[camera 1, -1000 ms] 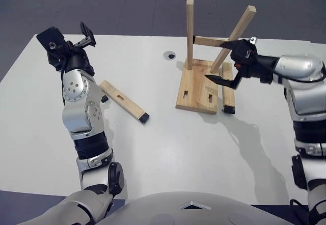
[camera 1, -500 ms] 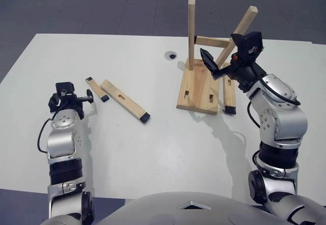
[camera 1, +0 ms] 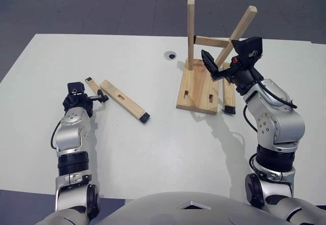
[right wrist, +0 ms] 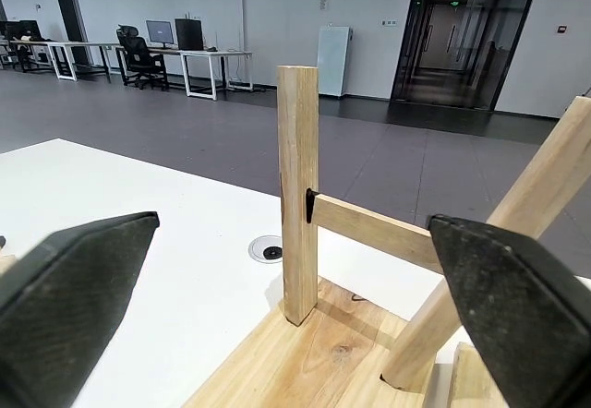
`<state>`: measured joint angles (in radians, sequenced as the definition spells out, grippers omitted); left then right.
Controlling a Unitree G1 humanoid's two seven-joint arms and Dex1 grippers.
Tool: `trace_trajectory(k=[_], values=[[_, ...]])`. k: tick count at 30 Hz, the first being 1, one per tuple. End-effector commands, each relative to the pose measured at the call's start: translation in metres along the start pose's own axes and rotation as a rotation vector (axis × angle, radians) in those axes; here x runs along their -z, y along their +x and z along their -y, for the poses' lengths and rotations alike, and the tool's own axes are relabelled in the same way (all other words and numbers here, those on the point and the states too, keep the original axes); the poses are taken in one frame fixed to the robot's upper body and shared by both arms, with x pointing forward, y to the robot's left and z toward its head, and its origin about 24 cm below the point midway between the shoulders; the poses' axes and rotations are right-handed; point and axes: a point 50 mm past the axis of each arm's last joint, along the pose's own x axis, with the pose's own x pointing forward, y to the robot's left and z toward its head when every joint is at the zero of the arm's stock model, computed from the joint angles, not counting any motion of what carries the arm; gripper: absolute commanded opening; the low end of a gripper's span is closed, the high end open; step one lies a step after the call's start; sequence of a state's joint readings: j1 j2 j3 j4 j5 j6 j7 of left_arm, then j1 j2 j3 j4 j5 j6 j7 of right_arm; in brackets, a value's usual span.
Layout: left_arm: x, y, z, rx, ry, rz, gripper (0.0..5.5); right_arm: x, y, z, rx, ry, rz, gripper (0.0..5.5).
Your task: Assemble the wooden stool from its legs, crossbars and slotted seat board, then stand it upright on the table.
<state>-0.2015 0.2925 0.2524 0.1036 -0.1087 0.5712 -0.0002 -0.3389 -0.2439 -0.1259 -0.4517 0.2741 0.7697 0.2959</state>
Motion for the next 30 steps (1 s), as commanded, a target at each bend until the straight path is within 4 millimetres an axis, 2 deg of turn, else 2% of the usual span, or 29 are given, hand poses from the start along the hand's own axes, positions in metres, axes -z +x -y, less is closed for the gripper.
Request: trace_trajectory(k=[1, 5, 9, 17, 20, 24, 30], values=[[0.017, 0.003, 0.006, 0.028, -0.009, -0.068, 5.40, -0.002, 0.004, 0.004, 0.009, 0.014, 0.000, 5.39], [0.023, 0.007, 0.009, 0.024, -0.021, -0.109, 5.40, -0.003, 0.007, 0.004, 0.008, 0.021, 0.004, 5.39], [0.011, 0.011, 0.012, 0.043, -0.112, -0.064, 5.40, 0.000, 0.009, 0.004, 0.006, 0.023, -0.005, 5.39], [0.005, 0.019, 0.027, 0.081, -0.140, -0.048, 5.40, 0.001, 0.012, 0.002, 0.001, 0.030, -0.003, 5.39], [0.023, 0.022, 0.032, 0.089, -0.070, -0.160, 5.40, 0.002, 0.010, 0.007, 0.038, 0.019, -0.020, 5.39], [0.056, 0.020, 0.014, -0.014, -0.035, -0.333, 5.40, 0.011, 0.000, 0.029, 0.148, -0.048, -0.120, 5.39], [0.080, 0.005, -0.012, -0.054, -0.053, -0.459, 5.40, 0.008, -0.005, 0.036, 0.175, -0.068, -0.131, 5.39]])
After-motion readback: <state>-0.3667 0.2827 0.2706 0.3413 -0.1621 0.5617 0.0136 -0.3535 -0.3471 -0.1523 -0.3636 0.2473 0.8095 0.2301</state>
